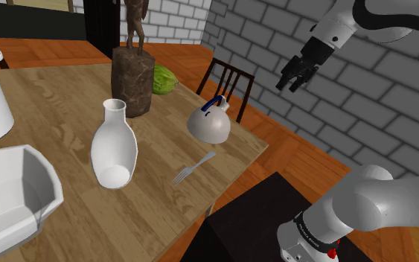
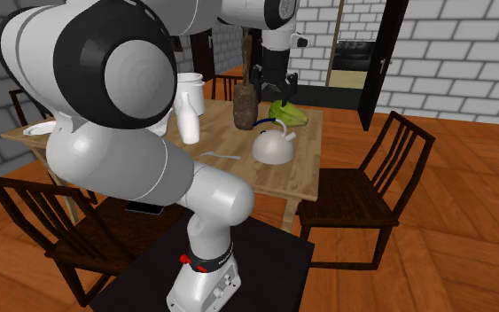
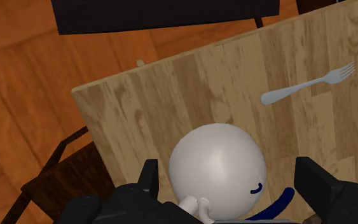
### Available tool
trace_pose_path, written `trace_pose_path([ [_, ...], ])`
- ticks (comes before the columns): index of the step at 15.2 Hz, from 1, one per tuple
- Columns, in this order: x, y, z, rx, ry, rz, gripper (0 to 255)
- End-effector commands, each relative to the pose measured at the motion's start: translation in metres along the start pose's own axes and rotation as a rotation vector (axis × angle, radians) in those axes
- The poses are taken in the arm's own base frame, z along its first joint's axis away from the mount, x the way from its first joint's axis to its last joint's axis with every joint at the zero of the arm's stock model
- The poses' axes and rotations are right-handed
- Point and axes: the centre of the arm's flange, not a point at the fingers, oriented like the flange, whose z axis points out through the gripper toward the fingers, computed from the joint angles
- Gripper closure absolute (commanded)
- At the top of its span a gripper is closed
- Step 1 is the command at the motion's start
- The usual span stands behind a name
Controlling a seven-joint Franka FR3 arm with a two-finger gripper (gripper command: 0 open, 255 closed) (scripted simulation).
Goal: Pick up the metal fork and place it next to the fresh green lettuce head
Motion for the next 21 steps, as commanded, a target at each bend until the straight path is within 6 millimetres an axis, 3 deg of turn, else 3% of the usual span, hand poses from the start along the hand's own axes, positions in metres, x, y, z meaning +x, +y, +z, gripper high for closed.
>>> trace_pose_path([
  [1,0.000,0.000,0.000,0.000,0.000,0.000,0],
  [11,-0.042,-0.099,0.095,-0.097,0.034,0.442,0],
  [21,-0.036,-0.196,0.200,-0.194,0.069,0.884,0],
])
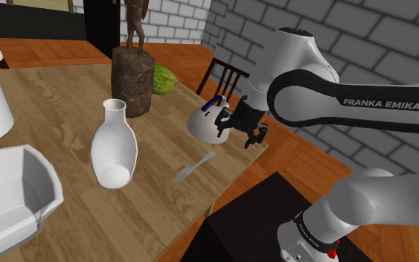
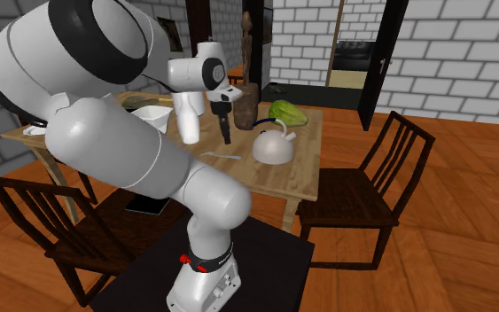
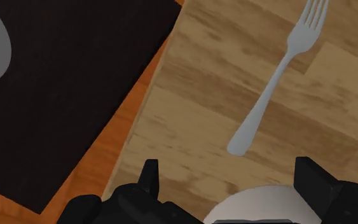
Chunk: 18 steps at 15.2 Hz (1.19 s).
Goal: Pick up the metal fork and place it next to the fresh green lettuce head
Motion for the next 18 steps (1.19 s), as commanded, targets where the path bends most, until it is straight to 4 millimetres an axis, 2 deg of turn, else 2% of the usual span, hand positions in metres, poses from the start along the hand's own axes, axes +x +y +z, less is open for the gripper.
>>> trace_pose_path([
  [1,-0.014,-0.019,0.016,-0.018,0.006,0.096,0],
  [8,-0.041,-0.087,0.080,-0.084,0.029,0.398,0],
  [15,-0.040,-0.084,0.117,-0.084,0.029,0.398,0],
  [18,-0.040,-0.084,0.120,-0.084,0.029,0.398,0],
])
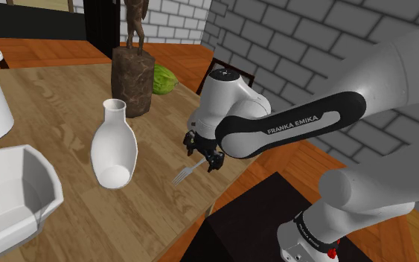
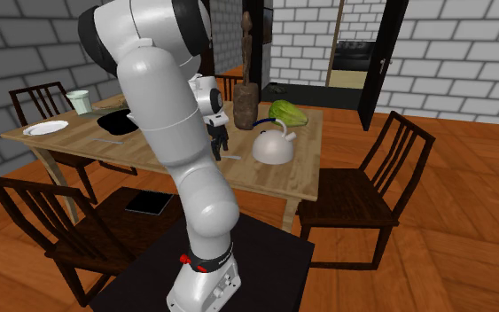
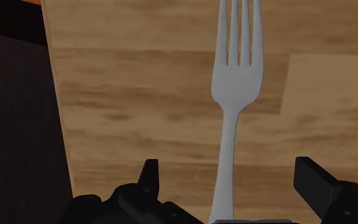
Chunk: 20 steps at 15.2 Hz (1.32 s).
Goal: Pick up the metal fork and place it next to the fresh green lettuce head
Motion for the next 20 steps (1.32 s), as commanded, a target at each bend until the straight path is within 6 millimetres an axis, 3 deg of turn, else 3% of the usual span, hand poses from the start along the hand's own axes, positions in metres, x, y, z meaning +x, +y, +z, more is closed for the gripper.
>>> trace_pose_path([
  [1,0.000,0.000,0.001,0.000,0.000,0.000,0],
  [5,0.000,0.000,0.001,0.000,0.000,0.000,0],
  [6,0.000,0.000,0.001,0.000,0.000,0.000,255],
  [15,0.000,0.000,0.001,0.000,0.000,0.000,255],
  [20,0.004,0.000,-0.025,0.000,0.000,0.000,255],
])
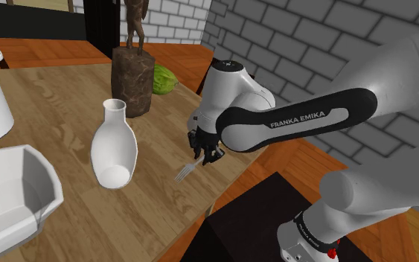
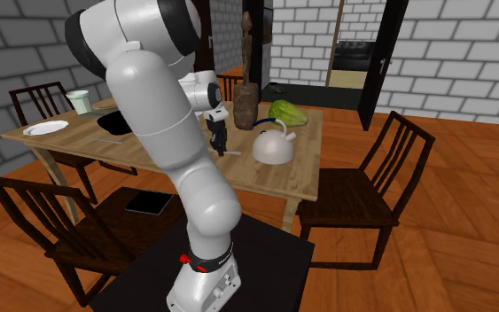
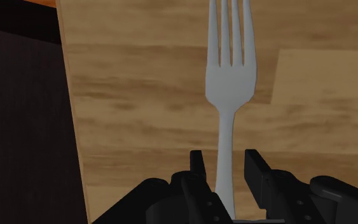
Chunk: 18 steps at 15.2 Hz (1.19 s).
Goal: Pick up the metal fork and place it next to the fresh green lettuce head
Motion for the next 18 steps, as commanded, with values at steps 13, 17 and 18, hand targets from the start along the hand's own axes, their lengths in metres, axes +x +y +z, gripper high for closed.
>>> trace_pose_path([
  [13,0.010,0.001,-0.073,0.000,-0.001,0.000,255],
  [17,0.013,0.001,-0.094,0.000,-0.001,0.000,255],
  [18,0.014,0.001,-0.099,0.000,-0.001,0.000,255],
])
